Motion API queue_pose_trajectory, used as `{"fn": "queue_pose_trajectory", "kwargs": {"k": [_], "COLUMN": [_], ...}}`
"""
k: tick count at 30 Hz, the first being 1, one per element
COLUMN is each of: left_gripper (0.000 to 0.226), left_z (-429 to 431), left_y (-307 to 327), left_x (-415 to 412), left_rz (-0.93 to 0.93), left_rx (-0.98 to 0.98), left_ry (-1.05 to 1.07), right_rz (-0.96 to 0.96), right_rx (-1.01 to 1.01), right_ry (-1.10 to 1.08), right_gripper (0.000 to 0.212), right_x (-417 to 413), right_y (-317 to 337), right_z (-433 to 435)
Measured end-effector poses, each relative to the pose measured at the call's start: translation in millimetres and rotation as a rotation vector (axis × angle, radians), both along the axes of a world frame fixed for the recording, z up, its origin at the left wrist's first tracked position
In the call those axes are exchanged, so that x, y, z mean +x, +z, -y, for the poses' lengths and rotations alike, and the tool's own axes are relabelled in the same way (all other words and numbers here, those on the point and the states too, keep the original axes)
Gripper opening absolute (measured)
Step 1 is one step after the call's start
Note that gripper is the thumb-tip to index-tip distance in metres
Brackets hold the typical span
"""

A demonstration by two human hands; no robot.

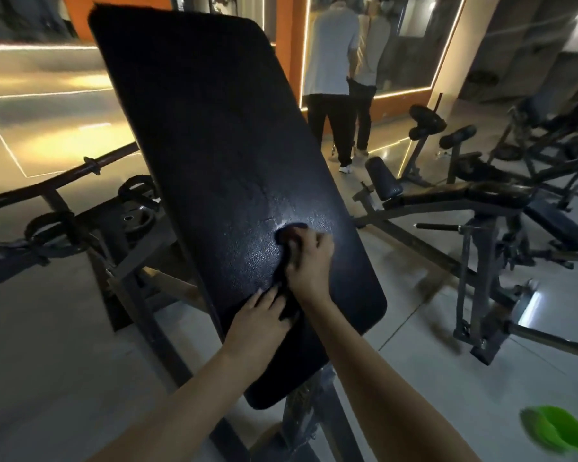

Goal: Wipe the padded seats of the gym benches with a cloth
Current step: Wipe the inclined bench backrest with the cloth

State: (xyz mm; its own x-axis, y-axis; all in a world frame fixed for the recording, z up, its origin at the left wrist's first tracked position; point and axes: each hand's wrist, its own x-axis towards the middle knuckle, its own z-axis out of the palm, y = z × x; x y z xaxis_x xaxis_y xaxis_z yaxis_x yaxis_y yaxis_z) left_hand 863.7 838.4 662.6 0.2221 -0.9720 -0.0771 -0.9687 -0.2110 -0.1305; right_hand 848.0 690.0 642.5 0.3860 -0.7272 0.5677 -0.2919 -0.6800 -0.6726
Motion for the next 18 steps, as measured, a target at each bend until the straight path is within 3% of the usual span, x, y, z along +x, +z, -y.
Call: {"fn": "queue_pose_trajectory", "kwargs": {"k": [3,5,7,9,12,15,18], "left_gripper": [0.042,0.052,0.046,0.033,0.035,0.069,0.078], "left_z": [-7,-14,-19,-21,-21,-19,-15], "left_y": [-1,-5,-11,-7,-4,7,29], "left_x": [-10,-7,-3,0,8,26,49], "left_rz": [0.004,-0.103,-0.06,-0.023,-0.081,-0.063,0.038], "left_rx": [-0.088,-0.196,-0.062,-0.007,-0.052,-0.011,-0.053], "left_ry": [-0.043,0.03,0.033,-0.009,-0.083,-0.043,0.067], "right_rz": [-0.04,-0.117,-0.195,-0.218,-0.099,-0.009,0.027], "right_rx": [-0.198,-0.347,-0.47,-0.49,-0.261,-0.075,0.081], "right_ry": [0.358,0.561,0.615,0.511,0.278,0.087,-0.082], "right_gripper": [0.026,0.032,0.04,0.044,0.036,0.031,0.036], "right_x": [28,32,34,38,44,53,59], "right_y": [10,6,6,10,20,31,44], "right_z": [-44,-59,-46,-22,9,17,35]}}
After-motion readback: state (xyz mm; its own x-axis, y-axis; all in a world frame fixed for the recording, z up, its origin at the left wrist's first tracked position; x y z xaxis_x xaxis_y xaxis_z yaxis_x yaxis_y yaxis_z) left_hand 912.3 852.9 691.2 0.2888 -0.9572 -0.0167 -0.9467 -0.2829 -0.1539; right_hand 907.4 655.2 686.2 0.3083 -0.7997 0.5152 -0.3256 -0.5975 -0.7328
